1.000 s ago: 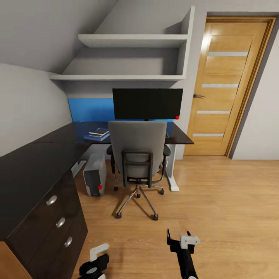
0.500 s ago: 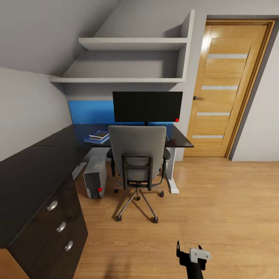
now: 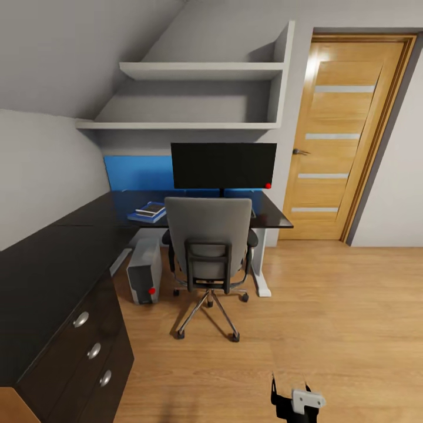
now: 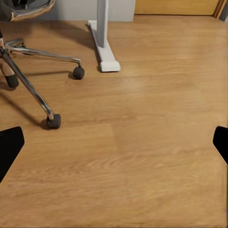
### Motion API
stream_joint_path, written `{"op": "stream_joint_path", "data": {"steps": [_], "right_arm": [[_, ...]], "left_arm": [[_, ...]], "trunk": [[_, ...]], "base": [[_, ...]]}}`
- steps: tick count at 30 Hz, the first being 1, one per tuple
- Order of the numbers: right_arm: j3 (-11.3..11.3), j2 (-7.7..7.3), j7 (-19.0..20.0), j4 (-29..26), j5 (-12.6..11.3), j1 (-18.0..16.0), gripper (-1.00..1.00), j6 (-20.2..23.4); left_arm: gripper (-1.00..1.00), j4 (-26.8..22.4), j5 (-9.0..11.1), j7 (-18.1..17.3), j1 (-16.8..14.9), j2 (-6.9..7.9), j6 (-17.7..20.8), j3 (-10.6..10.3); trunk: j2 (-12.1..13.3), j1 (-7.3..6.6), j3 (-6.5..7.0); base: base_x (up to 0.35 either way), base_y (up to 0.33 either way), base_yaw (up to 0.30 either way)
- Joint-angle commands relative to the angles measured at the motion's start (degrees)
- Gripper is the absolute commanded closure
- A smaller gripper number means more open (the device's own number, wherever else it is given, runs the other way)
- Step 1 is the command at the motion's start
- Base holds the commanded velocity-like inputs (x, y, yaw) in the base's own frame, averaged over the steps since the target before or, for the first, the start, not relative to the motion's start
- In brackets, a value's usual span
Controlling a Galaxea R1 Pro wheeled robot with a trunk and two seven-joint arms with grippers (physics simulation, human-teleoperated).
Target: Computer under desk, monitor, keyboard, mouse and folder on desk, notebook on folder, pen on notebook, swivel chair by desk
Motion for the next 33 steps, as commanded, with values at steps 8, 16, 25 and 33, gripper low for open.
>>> {"op": "stream_joint_path", "data": {"steps": [8,16,25,33], "right_arm": [[0.56,0.02,-0.09,0.13,-0.49,2.21,-1.0,-0.19],[0.56,0.02,-0.09,0.13,-0.49,2.36,-1.0,-0.19],[0.56,0.02,-0.09,0.13,-0.49,2.37,-1.0,-0.19],[0.56,0.02,-0.09,0.13,-0.49,2.37,-1.0,-0.19]], "left_arm": [[-1.0,-0.04,0.27,0.33,0.0,0.02,-0.13,-0.52],[-1.0,-0.01,0.24,0.32,0.0,-0.05,-0.13,-0.61],[-1.0,0.0,0.24,0.22,0.07,-0.02,-0.05,-0.61],[-1.0,0.0,0.24,0.16,0.66,-0.05,-0.04,-0.61]], "trunk": [[3.2,-1.77,1.39],[4.8,-2.65,2.1],[8.41,-4.63,3.72],[11.62,-6.38,5.16]], "base": [[0.0,0.0,0.0],[0.0,0.0,0.0],[0.0,0.0,0.0],[0.0,0.0,0.0]]}}
